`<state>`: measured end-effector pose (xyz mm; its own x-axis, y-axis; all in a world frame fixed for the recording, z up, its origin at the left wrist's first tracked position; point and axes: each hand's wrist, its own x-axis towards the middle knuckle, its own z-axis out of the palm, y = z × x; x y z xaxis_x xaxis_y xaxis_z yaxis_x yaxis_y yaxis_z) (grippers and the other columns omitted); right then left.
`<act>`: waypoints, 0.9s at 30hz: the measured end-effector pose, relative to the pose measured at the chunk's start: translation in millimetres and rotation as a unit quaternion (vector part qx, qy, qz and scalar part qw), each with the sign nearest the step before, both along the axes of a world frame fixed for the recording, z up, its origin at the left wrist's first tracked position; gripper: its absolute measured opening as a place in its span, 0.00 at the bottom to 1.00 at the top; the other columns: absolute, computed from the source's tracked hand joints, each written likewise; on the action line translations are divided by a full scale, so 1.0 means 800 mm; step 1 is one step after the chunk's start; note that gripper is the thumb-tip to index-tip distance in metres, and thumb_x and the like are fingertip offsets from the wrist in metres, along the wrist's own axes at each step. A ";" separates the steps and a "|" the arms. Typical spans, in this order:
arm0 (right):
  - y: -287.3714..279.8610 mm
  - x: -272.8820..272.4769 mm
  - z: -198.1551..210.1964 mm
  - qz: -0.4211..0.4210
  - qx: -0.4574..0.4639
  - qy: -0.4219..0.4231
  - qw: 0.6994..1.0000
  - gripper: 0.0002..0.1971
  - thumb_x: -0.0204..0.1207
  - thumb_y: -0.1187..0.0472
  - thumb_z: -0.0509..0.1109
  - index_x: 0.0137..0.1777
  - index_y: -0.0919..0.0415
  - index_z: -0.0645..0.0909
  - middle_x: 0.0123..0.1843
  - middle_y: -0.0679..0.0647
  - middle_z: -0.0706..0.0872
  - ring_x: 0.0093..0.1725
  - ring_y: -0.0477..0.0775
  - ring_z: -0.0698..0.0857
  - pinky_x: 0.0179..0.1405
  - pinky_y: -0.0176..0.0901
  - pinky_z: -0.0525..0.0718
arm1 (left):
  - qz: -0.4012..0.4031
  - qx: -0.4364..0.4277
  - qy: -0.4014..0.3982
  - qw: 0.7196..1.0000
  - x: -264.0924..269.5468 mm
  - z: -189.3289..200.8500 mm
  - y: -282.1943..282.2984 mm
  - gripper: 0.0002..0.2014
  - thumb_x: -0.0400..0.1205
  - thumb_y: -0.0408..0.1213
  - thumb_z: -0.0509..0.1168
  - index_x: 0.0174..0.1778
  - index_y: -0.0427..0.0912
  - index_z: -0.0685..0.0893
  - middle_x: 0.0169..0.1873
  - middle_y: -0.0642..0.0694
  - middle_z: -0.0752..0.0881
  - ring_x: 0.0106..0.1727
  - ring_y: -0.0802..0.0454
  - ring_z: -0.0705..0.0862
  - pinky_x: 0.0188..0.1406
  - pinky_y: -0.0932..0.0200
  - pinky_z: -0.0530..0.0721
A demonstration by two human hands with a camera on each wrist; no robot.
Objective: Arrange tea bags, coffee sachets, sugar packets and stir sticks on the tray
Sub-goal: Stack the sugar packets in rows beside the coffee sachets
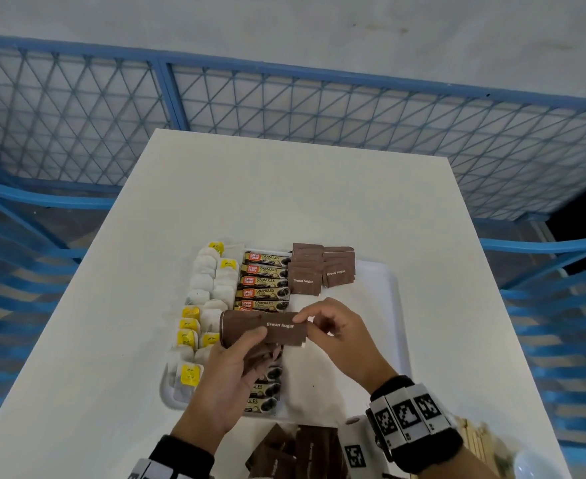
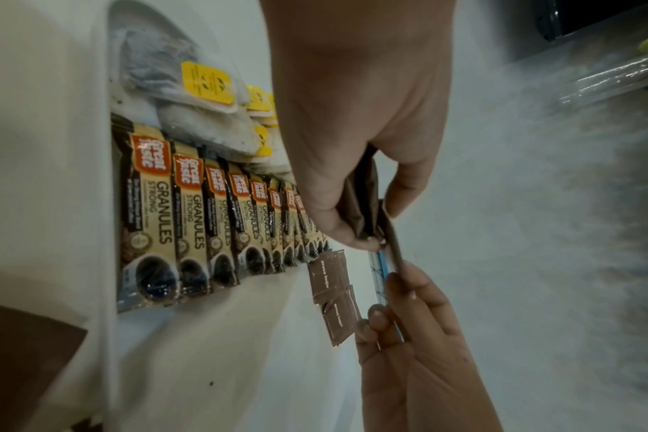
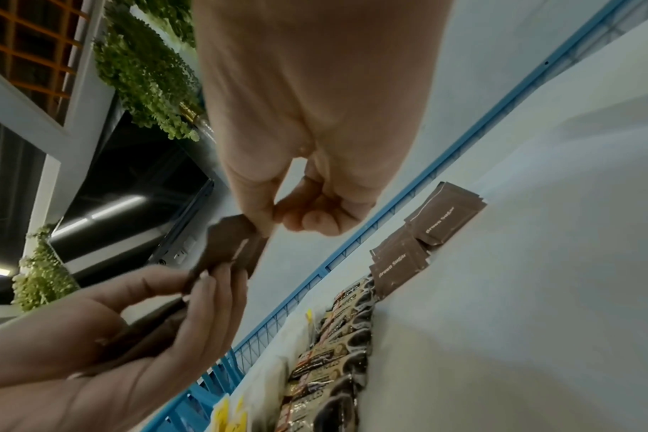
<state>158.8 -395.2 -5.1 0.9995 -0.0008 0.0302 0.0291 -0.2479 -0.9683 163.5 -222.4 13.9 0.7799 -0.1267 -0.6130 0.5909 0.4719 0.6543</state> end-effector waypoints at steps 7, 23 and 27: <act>0.010 -0.002 0.017 0.052 0.094 0.149 0.983 0.07 0.81 0.62 0.64 0.54 0.53 0.82 0.51 0.52 0.86 0.40 0.41 0.84 0.42 0.35 0.83 | -0.003 0.060 -0.017 0.998 -0.001 -0.008 -0.003 0.10 0.79 0.20 0.62 0.53 0.33 0.83 0.38 0.40 0.89 0.36 0.49 0.88 0.34 0.61 0.88; -0.081 0.073 -0.028 -0.220 0.014 0.152 0.963 0.15 0.72 0.73 0.72 0.49 0.55 0.74 0.35 0.52 0.84 0.34 0.45 0.83 0.30 0.26 0.77 | 0.024 0.042 0.031 0.998 0.001 0.000 -0.003 0.07 0.82 0.24 0.59 0.46 0.36 0.82 0.31 0.42 0.91 0.34 0.49 0.89 0.39 0.55 0.86; -0.091 0.082 -0.038 -0.218 -0.052 0.154 0.962 0.15 0.70 0.71 0.73 0.51 0.56 0.74 0.36 0.52 0.85 0.37 0.51 0.84 0.29 0.23 0.77 | 0.027 0.042 0.040 0.998 0.001 -0.004 0.002 0.08 0.81 0.24 0.59 0.51 0.33 0.82 0.34 0.39 0.91 0.41 0.44 0.88 0.50 0.49 0.84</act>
<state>224.5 -467.8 -35.8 0.8662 -0.4355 -0.2448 -0.3840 -0.2668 -0.8840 164.3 -221.2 10.4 0.7318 -0.0312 -0.6808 0.6185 0.4498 0.6443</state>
